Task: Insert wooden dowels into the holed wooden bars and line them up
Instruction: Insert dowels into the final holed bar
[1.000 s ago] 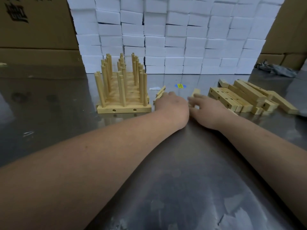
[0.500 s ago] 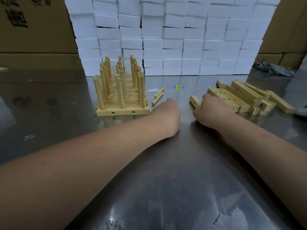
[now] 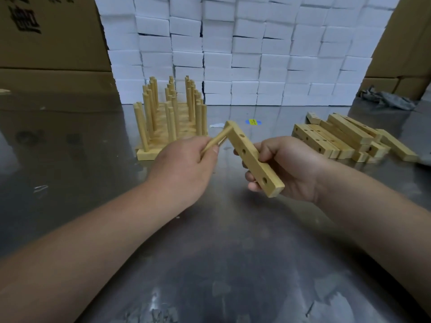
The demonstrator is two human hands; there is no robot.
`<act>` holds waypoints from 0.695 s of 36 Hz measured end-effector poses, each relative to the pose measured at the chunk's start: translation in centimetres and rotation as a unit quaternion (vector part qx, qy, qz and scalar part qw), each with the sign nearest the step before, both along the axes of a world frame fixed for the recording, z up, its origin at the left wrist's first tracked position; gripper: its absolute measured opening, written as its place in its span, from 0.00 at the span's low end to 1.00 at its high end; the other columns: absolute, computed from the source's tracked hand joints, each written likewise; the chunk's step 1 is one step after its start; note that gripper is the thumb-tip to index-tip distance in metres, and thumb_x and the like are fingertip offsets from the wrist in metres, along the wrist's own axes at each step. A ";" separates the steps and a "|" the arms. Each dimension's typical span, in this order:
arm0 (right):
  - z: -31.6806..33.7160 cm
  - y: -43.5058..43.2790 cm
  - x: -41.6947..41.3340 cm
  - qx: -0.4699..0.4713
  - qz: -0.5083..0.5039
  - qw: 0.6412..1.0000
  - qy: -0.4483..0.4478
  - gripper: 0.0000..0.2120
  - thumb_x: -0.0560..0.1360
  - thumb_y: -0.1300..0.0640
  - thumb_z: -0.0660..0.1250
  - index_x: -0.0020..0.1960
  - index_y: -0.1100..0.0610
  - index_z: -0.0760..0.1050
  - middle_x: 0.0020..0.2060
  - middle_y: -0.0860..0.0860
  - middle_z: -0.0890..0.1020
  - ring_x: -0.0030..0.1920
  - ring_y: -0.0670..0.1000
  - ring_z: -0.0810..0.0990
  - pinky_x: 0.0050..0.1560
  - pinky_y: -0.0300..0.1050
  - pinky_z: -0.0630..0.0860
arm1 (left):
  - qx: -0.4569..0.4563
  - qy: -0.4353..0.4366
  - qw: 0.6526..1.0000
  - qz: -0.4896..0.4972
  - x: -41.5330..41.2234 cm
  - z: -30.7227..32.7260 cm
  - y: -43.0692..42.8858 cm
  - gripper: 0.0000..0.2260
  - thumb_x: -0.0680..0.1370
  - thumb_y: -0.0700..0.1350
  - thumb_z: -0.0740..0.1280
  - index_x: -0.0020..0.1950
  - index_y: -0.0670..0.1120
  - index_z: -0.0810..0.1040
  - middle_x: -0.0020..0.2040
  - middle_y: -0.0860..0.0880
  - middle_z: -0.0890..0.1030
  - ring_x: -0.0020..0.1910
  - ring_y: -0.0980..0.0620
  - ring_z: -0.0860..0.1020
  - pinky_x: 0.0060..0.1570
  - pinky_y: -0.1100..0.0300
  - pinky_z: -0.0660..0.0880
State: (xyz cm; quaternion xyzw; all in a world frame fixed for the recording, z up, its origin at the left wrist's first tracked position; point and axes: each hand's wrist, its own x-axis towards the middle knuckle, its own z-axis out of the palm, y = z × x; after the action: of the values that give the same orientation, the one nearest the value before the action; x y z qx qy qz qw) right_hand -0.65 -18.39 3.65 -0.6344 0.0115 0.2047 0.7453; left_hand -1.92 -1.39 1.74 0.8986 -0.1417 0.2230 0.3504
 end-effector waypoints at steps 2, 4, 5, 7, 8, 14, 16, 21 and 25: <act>-0.1 -0.1 0.1 0.019 0.019 1.000 0.017 0.16 0.71 0.64 0.50 0.52 0.64 0.74 0.34 0.56 0.71 0.27 0.51 0.72 0.25 0.41 0.77 | 0.000 -0.012 1.000 0.000 0.2 -0.2 0.4 0.15 0.78 0.50 0.56 0.34 0.48 0.73 0.32 0.51 0.70 0.36 0.55 0.70 0.33 0.64 0.64; -0.2 -0.1 0.2 0.038 0.035 0.998 0.030 0.16 0.71 0.61 0.51 0.48 0.64 0.76 0.32 0.55 0.72 0.26 0.50 0.72 0.24 0.40 0.76 | 0.005 -0.012 1.000 0.012 0.5 -0.4 0.7 0.16 0.78 0.48 0.56 0.30 0.52 0.70 0.32 0.54 0.69 0.35 0.59 0.70 0.30 0.69 0.62; -0.3 -0.1 0.2 0.044 0.039 0.998 0.032 0.15 0.72 0.60 0.52 0.47 0.64 0.76 0.31 0.54 0.73 0.25 0.50 0.72 0.23 0.39 0.75 | 0.006 -0.009 1.000 0.018 0.6 -0.5 0.8 0.16 0.78 0.47 0.57 0.30 0.53 0.70 0.32 0.54 0.69 0.34 0.59 0.69 0.30 0.70 0.62; -0.4 -0.1 0.4 0.045 0.037 0.998 0.024 0.12 0.73 0.58 0.54 0.46 0.62 0.74 0.31 0.55 0.76 0.24 0.49 0.72 0.22 0.38 0.73 | -0.003 0.000 1.000 0.028 0.9 -0.7 0.9 0.13 0.78 0.47 0.59 0.34 0.55 0.74 0.34 0.55 0.71 0.34 0.59 0.69 0.30 0.70 0.61; -0.5 -0.1 0.4 0.045 0.034 0.998 0.017 0.10 0.75 0.57 0.56 0.47 0.61 0.73 0.31 0.55 0.78 0.23 0.49 0.72 0.22 0.37 0.72 | -0.008 0.004 0.999 0.032 1.1 -0.8 0.9 0.11 0.78 0.48 0.59 0.38 0.55 0.77 0.35 0.55 0.72 0.34 0.60 0.70 0.30 0.70 0.61; -0.9 -0.3 0.8 0.029 0.037 0.999 -0.009 0.08 0.76 0.56 0.55 0.48 0.60 0.69 0.30 0.54 0.79 0.22 0.49 0.72 0.21 0.36 0.70 | -0.038 0.009 0.999 0.033 1.2 -1.0 1.3 0.09 0.78 0.48 0.60 0.42 0.53 0.80 0.28 0.65 0.74 0.31 0.69 0.70 0.27 0.74 0.63; -1.0 -0.4 1.0 0.020 0.046 0.999 -0.016 0.10 0.76 0.56 0.53 0.48 0.61 0.70 0.29 0.54 0.77 0.22 0.49 0.70 0.21 0.35 0.68 | -0.038 0.010 0.999 0.036 1.2 -1.0 1.3 0.09 0.78 0.49 0.61 0.43 0.55 0.80 0.28 0.61 0.76 0.33 0.66 0.72 0.27 0.72 0.64; -1.3 -0.3 1.1 0.004 0.075 0.996 -0.054 0.16 0.76 0.59 0.50 0.60 0.60 0.69 0.29 0.54 0.75 0.21 0.49 0.68 0.20 0.35 0.66 | -0.039 0.012 0.997 0.061 1.1 -0.9 1.3 0.08 0.77 0.50 0.62 0.48 0.55 0.82 0.33 0.55 0.78 0.36 0.57 0.75 0.37 0.61 0.72; -1.4 -0.2 1.1 -0.020 0.094 0.993 -0.069 0.21 0.77 0.60 0.49 0.67 0.54 0.68 0.29 0.54 0.74 0.21 0.48 0.68 0.20 0.36 0.66 | -0.033 0.014 0.997 0.061 1.0 -0.9 1.2 0.09 0.77 0.50 0.63 0.51 0.56 0.82 0.36 0.57 0.78 0.38 0.58 0.75 0.40 0.61 0.73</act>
State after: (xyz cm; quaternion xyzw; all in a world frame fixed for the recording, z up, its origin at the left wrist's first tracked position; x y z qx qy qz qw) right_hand 0.43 -18.60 2.27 -0.6602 -0.0953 0.2291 0.7089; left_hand -0.93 -0.21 0.88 0.8964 -0.0744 0.2360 0.3678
